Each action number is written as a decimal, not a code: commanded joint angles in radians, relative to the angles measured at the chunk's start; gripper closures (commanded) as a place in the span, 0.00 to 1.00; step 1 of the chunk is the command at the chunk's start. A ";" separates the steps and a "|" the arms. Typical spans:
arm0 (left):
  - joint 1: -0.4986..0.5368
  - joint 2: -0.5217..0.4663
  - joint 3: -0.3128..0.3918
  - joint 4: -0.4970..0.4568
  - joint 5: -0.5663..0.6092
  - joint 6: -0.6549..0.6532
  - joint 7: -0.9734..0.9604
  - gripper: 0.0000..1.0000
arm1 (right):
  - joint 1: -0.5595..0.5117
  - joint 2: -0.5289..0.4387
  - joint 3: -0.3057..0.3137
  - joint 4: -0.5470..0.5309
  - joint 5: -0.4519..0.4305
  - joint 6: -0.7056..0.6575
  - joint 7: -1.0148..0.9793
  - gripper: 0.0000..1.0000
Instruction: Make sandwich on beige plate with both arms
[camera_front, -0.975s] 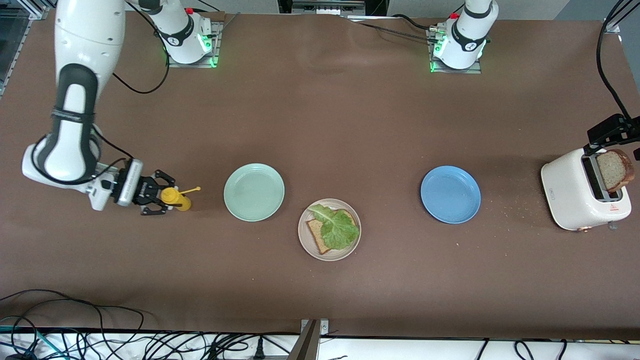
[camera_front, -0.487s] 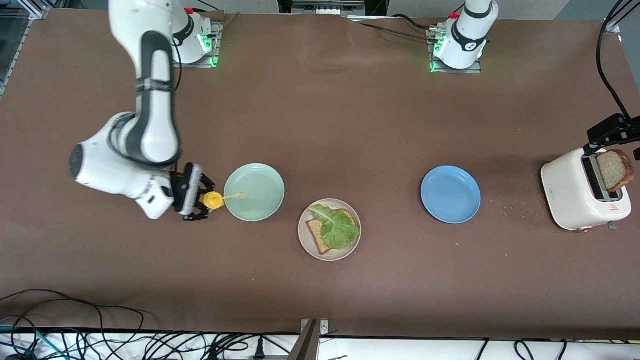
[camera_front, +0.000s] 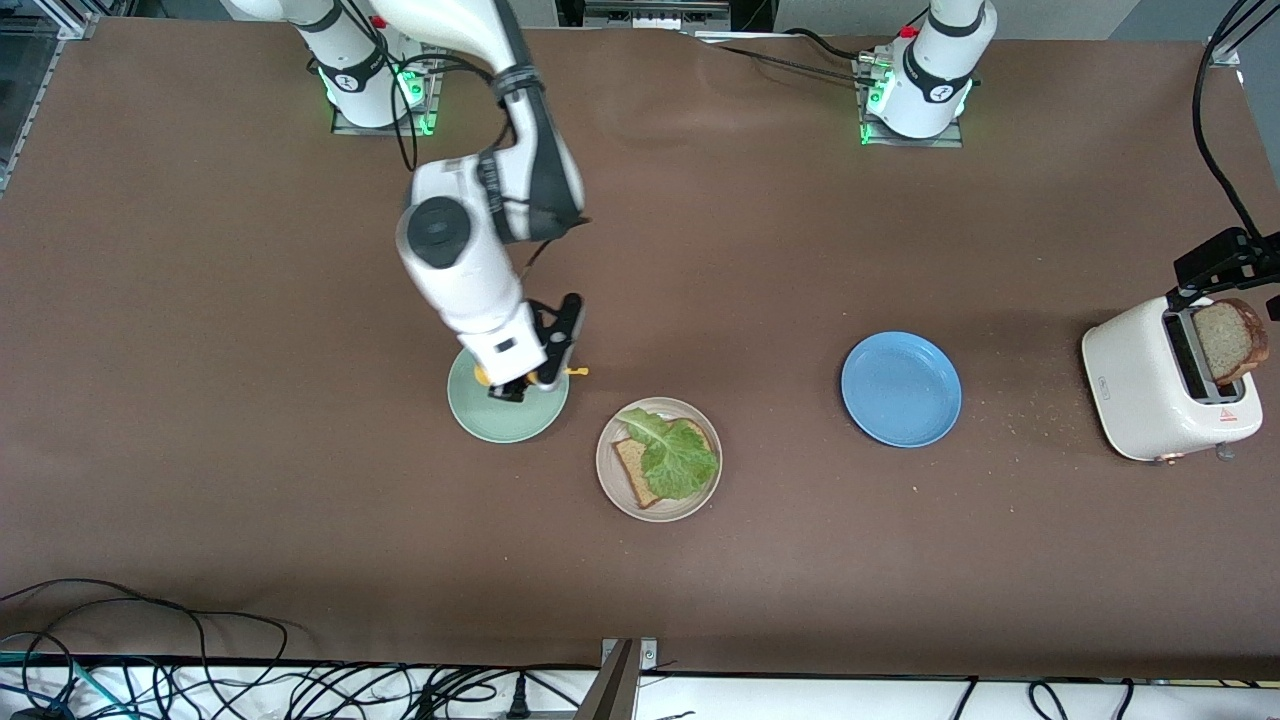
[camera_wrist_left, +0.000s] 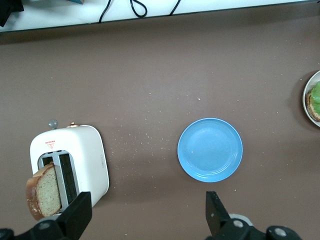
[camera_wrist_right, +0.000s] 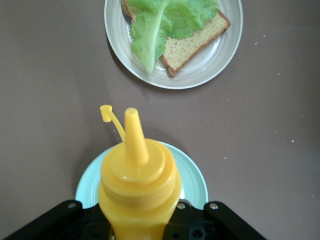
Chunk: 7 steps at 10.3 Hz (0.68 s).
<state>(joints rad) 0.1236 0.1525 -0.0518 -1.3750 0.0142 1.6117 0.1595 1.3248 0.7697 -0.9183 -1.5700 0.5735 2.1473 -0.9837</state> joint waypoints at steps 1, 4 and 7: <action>0.001 0.006 0.001 0.022 -0.019 -0.016 0.003 0.00 | 0.036 0.130 0.013 0.111 -0.137 -0.001 0.214 1.00; 0.001 0.006 0.001 0.022 -0.019 -0.016 0.003 0.00 | 0.036 0.271 0.048 0.211 -0.231 -0.010 0.402 1.00; 0.001 0.006 0.001 0.022 -0.019 -0.016 0.003 0.00 | 0.030 0.292 0.072 0.226 -0.343 -0.041 0.436 1.00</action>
<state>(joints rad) 0.1237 0.1525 -0.0518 -1.3751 0.0142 1.6116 0.1595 1.3738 1.0563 -0.8459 -1.3905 0.2851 2.1471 -0.5638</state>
